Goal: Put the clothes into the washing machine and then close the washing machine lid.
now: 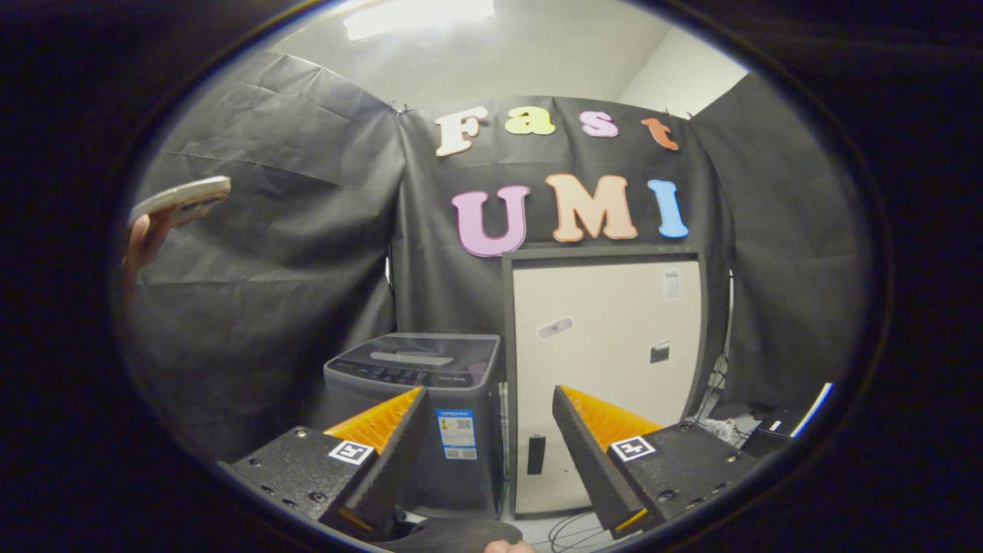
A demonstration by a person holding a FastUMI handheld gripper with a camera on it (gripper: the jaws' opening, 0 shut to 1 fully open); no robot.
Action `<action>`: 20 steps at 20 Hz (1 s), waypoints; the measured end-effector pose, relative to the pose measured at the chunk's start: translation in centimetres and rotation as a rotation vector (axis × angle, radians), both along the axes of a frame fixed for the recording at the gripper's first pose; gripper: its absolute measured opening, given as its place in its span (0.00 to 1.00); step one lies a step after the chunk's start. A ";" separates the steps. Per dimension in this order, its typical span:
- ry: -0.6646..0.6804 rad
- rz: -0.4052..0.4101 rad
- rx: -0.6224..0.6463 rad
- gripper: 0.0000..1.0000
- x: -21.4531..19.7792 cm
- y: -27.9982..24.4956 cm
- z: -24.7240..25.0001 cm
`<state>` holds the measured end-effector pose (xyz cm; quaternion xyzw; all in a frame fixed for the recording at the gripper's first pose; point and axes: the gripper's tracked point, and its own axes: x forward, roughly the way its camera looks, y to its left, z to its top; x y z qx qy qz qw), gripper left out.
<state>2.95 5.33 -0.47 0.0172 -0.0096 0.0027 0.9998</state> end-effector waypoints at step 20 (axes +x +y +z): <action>0.011 -0.033 0.044 0.97 -4.2 -1.7 -1.9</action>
